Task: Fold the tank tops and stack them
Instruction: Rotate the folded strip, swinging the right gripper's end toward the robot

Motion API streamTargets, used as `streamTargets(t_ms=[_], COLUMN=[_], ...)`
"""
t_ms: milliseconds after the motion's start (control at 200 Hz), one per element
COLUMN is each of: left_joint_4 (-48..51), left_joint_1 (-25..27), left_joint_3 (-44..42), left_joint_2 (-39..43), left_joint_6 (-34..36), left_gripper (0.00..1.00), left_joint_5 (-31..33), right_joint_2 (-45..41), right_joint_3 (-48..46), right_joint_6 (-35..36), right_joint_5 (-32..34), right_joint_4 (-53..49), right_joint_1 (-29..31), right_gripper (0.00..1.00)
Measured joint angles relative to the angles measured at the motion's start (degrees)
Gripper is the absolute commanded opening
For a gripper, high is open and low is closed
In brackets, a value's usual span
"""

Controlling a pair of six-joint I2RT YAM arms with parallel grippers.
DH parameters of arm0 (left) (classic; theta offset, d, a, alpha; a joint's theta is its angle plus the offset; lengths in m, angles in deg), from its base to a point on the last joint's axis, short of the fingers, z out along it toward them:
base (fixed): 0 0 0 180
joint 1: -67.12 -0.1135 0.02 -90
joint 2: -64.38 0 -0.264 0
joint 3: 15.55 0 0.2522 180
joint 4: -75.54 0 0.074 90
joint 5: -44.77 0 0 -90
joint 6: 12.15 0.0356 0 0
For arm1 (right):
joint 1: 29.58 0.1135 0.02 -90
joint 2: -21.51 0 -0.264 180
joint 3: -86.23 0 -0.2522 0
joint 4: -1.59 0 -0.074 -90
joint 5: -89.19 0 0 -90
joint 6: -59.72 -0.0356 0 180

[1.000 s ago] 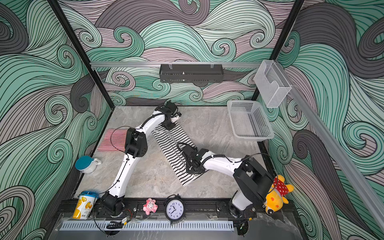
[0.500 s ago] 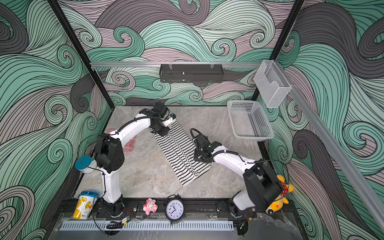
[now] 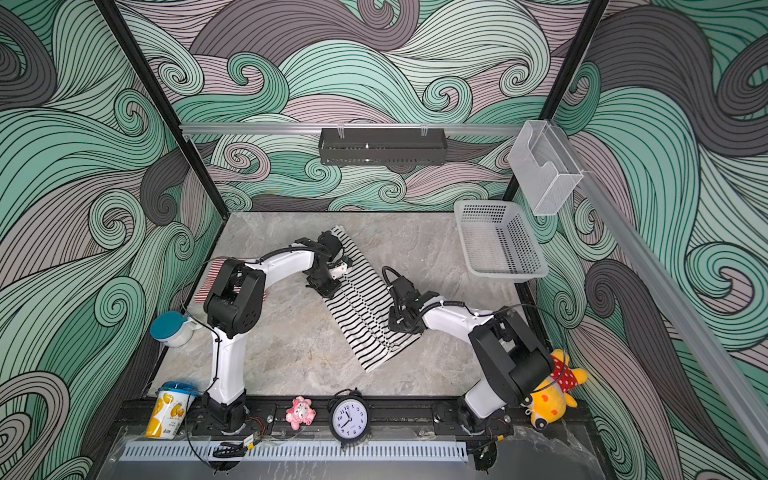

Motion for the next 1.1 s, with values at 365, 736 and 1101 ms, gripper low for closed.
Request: streamTargets(t_ms=[365,736,1101], left_joint_4=[0.0,0.7,-1.95], left_joint_1=[0.0,0.0,-0.02], left_joint_3=[11.06,19.19,3.43], left_joint_2=[-6.99,-12.0,6.49], left_joint_6=[1.42,3.13,1.99], left_gripper=[0.16,0.15,0.28], left_joint_5=[9.99,14.69,13.53], right_joint_2=[1.64,3.28,-14.6], right_joint_3=[-0.13,3.02,2.82], right_joint_6=[-6.32,-14.25,-15.12], right_joint_5=[1.49,3.89,6.6], right_joint_4=[6.25,3.74,-6.43], right_joint_1=[10.82,21.42,21.18], right_gripper=[0.39,0.44,0.57])
